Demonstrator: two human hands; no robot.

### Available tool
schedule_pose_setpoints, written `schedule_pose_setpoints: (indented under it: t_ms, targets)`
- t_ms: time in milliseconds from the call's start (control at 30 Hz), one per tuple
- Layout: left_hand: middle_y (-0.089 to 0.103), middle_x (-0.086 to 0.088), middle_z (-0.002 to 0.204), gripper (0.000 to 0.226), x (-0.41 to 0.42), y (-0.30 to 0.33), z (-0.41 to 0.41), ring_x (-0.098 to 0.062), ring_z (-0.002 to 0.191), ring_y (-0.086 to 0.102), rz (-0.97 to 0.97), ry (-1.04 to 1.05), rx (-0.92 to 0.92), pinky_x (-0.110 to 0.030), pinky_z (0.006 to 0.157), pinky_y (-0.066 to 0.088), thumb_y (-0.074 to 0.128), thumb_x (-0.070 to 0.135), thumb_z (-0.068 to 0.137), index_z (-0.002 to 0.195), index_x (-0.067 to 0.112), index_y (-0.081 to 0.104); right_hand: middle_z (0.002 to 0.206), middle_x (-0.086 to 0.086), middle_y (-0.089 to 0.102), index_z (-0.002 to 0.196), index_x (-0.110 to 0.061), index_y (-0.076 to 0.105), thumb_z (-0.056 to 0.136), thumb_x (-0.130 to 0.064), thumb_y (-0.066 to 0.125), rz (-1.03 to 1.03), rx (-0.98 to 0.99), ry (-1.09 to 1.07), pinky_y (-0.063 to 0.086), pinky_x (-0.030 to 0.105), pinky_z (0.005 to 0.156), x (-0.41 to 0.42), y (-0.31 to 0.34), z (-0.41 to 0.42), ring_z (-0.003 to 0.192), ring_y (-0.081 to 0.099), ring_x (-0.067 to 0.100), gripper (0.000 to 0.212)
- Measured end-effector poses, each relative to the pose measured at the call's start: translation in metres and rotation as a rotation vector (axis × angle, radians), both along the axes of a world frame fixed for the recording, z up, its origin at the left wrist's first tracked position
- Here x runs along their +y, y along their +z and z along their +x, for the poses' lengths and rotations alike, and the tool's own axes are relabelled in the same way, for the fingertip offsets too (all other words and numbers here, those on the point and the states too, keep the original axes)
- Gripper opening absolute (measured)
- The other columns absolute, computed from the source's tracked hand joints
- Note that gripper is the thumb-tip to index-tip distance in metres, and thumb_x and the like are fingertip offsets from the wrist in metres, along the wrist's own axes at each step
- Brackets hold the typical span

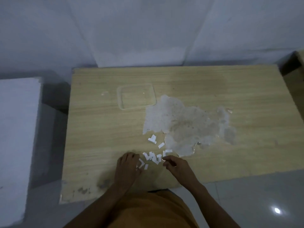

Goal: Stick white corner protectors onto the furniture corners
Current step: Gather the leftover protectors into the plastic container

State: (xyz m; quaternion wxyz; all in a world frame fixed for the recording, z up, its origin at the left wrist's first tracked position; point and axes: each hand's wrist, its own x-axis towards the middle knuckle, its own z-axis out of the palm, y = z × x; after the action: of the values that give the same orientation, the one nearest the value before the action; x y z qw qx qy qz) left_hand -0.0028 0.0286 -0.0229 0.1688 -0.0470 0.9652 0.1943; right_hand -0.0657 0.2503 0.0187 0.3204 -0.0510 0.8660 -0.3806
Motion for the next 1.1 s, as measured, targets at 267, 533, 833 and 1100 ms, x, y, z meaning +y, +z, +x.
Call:
schedule_pose_setpoints:
  t_ms: [267,533,833,1100]
  targets:
    - [0.07,-0.003,0.087,0.04,0.018,0.004,-0.004,-0.026,0.089,0.069,-0.12,0.082,0.083,-0.041,0.083,0.052,0.087,0.024,0.05,0.087,0.017,0.072,0.111,0.007,0.067,0.122,-0.014,0.062,0.091,-0.021,0.062,0.059,0.154,0.208,0.051,0.029,0.084,-0.028,-0.02,-0.079,0.092,0.064,0.018,0.031]
    - [0.068,-0.004,0.101,0.037,0.028,0.004,-0.005,-0.028,0.1,0.064,-0.124,0.236,0.017,-0.045,0.094,0.045,0.08,0.027,0.066,0.1,0.018,0.069,0.138,0.006,0.039,0.138,-0.019,0.044,0.086,-0.022,0.065,0.227,0.274,0.539,0.043,0.036,0.097,-0.054,-0.05,-0.099,0.122,0.04,0.025,0.056]
    - [0.068,-0.001,0.106,0.045,0.028,0.01,0.002,-0.025,0.103,0.064,-0.106,0.429,-0.004,-0.052,0.1,0.039,0.08,0.028,0.068,0.109,0.018,0.066,0.125,0.011,0.043,0.118,-0.013,0.053,0.085,-0.015,0.059,0.271,0.395,0.627,0.045,0.031,0.086,-0.062,-0.061,-0.093,0.108,0.043,0.025,0.034]
    - [0.067,0.013,0.098,0.04,0.024,0.022,0.001,-0.012,0.102,0.062,0.04,0.569,0.023,-0.045,0.113,0.017,0.069,0.035,0.082,0.119,0.027,0.055,0.127,0.012,0.043,0.119,-0.012,0.052,0.086,-0.012,0.056,0.304,0.416,0.693,0.04,0.033,0.093,-0.061,-0.065,-0.09,0.113,0.042,0.028,0.034]
